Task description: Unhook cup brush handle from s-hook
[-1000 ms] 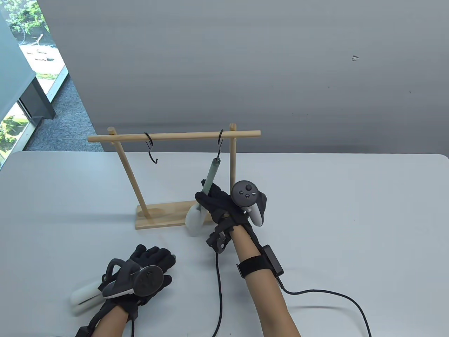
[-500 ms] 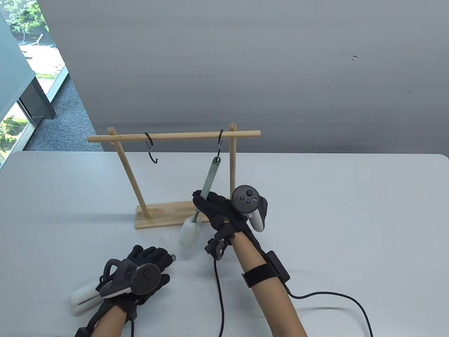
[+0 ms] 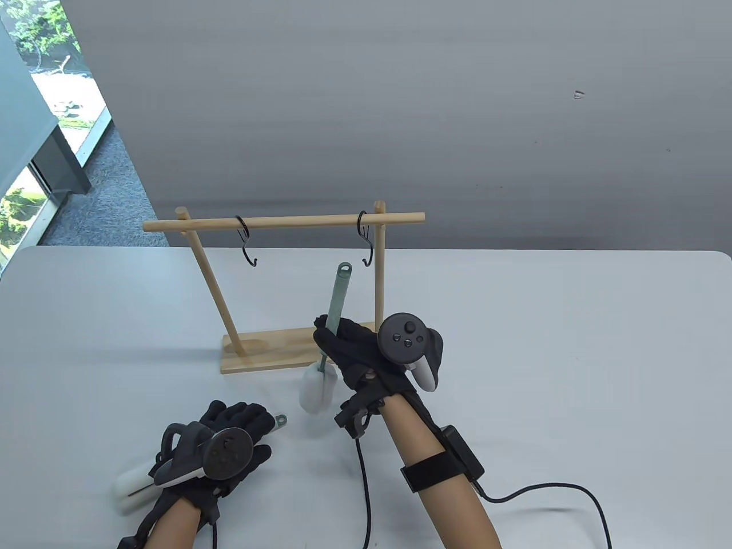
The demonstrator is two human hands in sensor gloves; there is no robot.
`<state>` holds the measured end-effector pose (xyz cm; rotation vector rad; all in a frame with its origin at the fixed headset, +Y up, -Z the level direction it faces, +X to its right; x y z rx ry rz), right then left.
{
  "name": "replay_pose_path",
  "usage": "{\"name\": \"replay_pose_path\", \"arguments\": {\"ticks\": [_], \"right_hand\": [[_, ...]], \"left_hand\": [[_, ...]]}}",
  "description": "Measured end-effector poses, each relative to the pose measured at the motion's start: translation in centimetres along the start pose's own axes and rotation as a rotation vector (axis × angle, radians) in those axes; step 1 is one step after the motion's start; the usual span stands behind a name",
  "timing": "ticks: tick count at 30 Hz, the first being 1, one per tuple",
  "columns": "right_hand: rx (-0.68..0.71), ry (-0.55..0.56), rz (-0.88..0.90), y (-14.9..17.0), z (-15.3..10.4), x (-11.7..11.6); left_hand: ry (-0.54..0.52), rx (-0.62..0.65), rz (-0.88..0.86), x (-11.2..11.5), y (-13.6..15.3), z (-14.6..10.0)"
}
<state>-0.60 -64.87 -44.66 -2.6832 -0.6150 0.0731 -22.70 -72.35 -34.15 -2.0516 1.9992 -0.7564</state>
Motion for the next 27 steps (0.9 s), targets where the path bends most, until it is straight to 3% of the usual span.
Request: {"name": "replay_pose_path", "arguments": {"ticks": [9,13,17,22,27], "right_hand": [[0.128,-0.004,-0.327,-0.2,-5.6,4.1],[0.140,0.020,-0.479,0.2,-7.8,5.8],[0.118,-0.025,-0.630,1.3,-10.1,6.3],[0.097,-0.020,-0.746,2.7,-11.3,6.7],[0.085,0.004,-0.747,3.6,-11.4,7.0]], "left_hand": [[0.009,0.005,0.001,0.3,-0.1,0.3],[0.015,0.001,0.011,0.4,-0.2,0.5],[0.022,-0.010,0.013,0.5,-0.1,0.5],[0.046,-0.021,0.008,1.1,0.2,0.8],[0.054,-0.018,0.010,1.2,0.1,1.1]]}}
Point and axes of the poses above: the tracker on the back of each hand, its own y axis roughly to the little-finger side, its own z axis roughly from the wrist to the fingertips, x = y × z, the point moved 5 cm from there along z, roughly from the wrist to the fingertips, and after that the axes turned 12 degrees about y, right-handed, at the moved point
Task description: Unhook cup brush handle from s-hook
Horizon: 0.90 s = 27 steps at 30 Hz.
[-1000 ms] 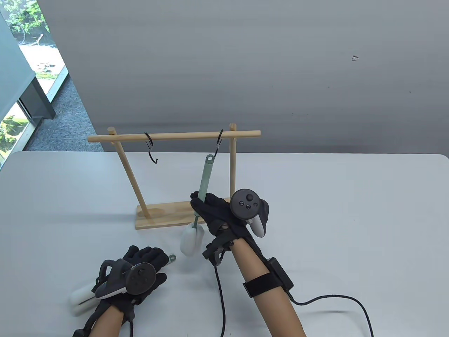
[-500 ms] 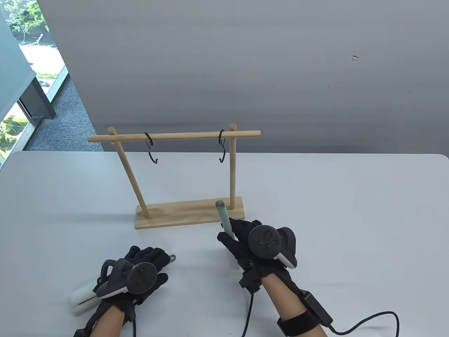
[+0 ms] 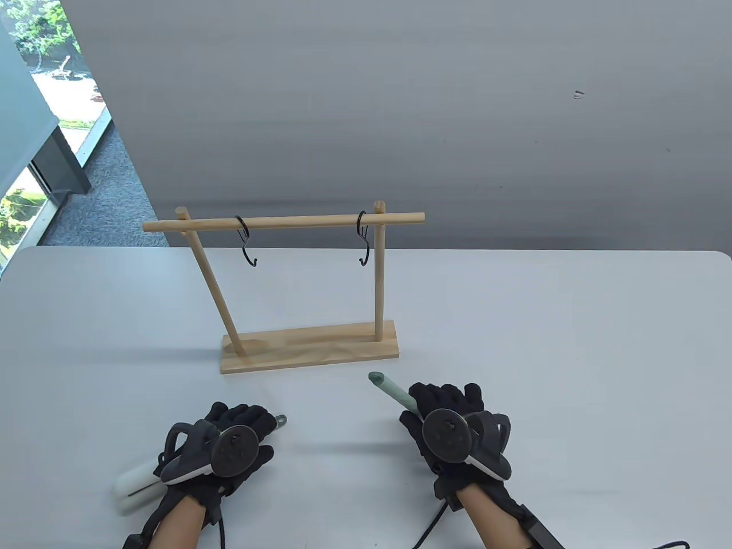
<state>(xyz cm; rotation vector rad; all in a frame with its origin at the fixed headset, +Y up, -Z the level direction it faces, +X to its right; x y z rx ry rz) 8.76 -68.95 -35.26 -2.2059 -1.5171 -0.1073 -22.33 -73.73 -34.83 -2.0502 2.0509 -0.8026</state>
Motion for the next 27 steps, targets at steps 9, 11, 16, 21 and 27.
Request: {"name": "replay_pose_path", "arguments": {"ticks": [9,11,16,21,27], "right_hand": [[0.039,-0.017,-0.179,-0.5,-0.4,-0.2],[0.012,-0.054,-0.192,0.1,-0.5,-0.8],[-0.059,-0.119,-0.176,1.7,-0.6,-2.0],[-0.150,-0.204,-0.178,3.7,-0.9,-3.3],[-0.250,-0.275,-0.177,6.2,-1.2,-4.1]], "left_hand": [[0.006,-0.002,0.011,0.1,-0.1,0.1],[0.017,-0.003,0.013,0.3,-0.2,0.2],[0.031,-0.004,0.018,0.4,-0.2,0.2],[0.041,-0.008,0.011,0.5,-0.2,0.2],[0.048,-0.017,0.003,0.5,-0.1,0.2]]}}
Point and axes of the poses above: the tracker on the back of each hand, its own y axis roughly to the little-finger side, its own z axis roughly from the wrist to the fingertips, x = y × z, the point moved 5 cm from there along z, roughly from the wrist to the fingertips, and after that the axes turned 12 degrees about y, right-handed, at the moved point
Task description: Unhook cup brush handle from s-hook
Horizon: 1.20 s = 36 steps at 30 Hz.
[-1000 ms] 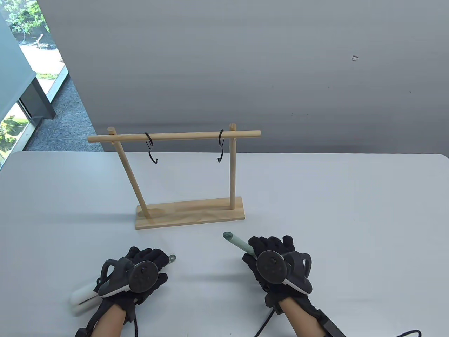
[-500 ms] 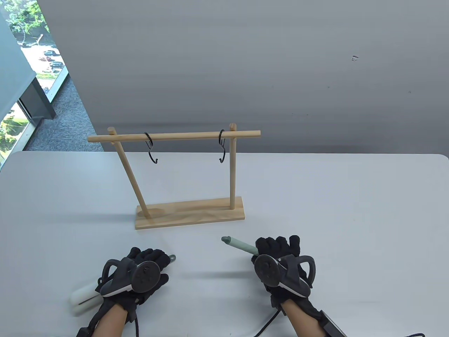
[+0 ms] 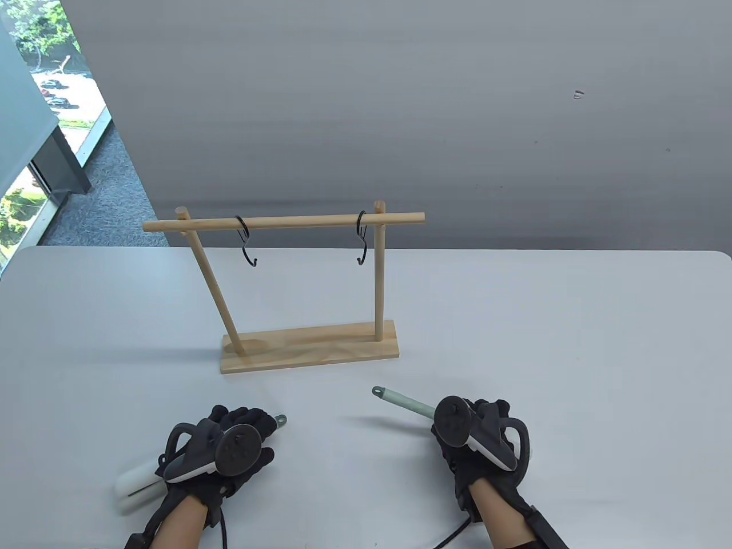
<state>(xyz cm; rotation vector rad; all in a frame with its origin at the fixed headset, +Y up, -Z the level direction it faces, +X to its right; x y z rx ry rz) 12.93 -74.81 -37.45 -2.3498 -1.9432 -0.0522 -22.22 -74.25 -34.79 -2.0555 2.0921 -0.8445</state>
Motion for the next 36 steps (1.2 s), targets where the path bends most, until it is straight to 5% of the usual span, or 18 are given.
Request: {"name": "replay_pose_path", "arguments": {"ticks": [15,36], "right_hand": [[-0.111,-0.137,-0.053,2.0,0.2,-2.0],[-0.148,-0.161,-0.036,2.7,0.2,-2.3]], "left_hand": [[0.029,-0.006,0.006,0.2,0.0,0.1],[0.038,-0.005,0.008,0.4,0.0,0.2]]}}
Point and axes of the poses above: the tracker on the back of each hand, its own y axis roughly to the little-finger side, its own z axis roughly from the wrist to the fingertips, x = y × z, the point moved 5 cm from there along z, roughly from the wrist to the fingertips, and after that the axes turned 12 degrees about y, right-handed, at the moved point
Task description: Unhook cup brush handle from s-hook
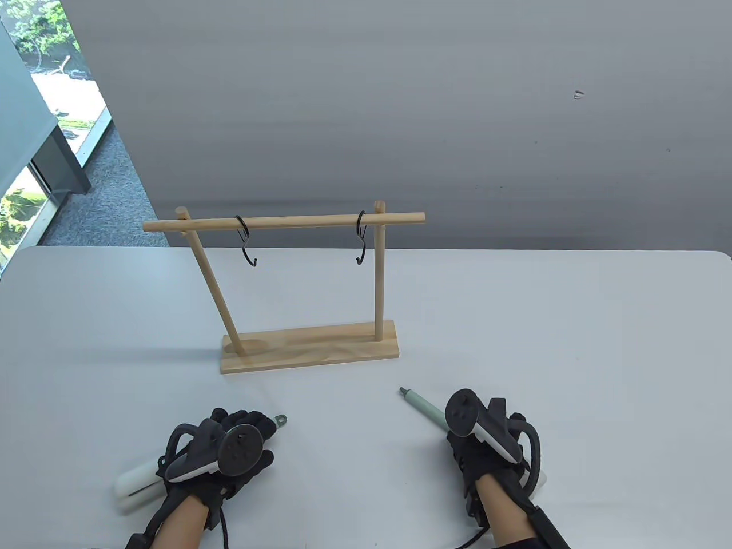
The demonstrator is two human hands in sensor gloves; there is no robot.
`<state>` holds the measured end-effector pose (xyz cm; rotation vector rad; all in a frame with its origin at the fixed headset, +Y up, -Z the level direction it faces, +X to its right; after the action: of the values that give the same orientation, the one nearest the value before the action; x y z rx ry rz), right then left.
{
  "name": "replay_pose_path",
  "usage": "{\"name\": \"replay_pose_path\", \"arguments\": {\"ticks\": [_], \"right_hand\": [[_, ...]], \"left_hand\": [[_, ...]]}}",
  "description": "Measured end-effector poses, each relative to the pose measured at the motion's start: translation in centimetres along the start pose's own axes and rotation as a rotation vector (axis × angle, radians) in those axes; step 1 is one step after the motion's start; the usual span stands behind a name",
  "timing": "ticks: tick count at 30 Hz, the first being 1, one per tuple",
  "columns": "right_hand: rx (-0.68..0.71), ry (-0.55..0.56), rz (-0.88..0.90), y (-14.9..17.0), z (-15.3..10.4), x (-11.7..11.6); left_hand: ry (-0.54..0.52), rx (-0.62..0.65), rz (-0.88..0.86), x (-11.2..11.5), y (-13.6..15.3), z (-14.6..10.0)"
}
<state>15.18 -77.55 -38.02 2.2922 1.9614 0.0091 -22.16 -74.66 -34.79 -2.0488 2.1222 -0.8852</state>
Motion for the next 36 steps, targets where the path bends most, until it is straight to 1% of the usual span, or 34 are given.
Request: {"name": "replay_pose_path", "arguments": {"ticks": [8,13,16,17,18,23,29,32,36], "right_hand": [[0.006,0.018,0.036,0.1,0.0,0.4],[0.031,0.072,0.060,-0.1,-0.5,1.5],[0.069,0.142,0.087,-0.6,-0.9,2.2],[0.098,0.192,0.107,-1.0,-1.1,2.6],[0.115,0.211,0.110,-1.3,-1.3,2.8],[0.238,0.277,0.036,-3.8,-2.4,3.1],[0.371,0.306,-0.065,-6.7,-3.5,2.5],[0.406,0.304,-0.100,-7.5,-3.8,2.2],[0.420,0.305,-0.116,-7.8,-3.9,2.0]], "left_hand": [[-0.008,-0.004,-0.005,-0.1,0.1,0.0],[-0.044,-0.013,-0.010,-0.5,0.0,-0.2],[-0.062,-0.022,-0.003,-0.7,-0.3,-0.3],[-0.070,-0.025,0.005,-0.8,-0.4,-0.2],[-0.072,-0.027,0.013,-0.9,-0.5,-0.2],[-0.063,-0.033,0.069,-0.8,-1.4,0.1],[-0.048,-0.028,0.100,-0.6,-1.9,0.2],[-0.035,-0.018,0.092,-0.4,-1.9,0.3],[-0.026,-0.019,0.098,-0.2,-1.8,0.4]]}}
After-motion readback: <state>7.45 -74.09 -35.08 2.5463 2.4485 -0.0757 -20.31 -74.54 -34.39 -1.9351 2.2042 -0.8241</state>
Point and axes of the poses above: the tracker on the back of each hand, its own y axis roughly to the little-finger side, its own z axis roughly from the wrist to the fingertips, x = y × z, the point moved 5 cm from there along z, roughly from the wrist to the fingertips, and after that the axes turned 12 degrees about y, right-handed, at the moved point
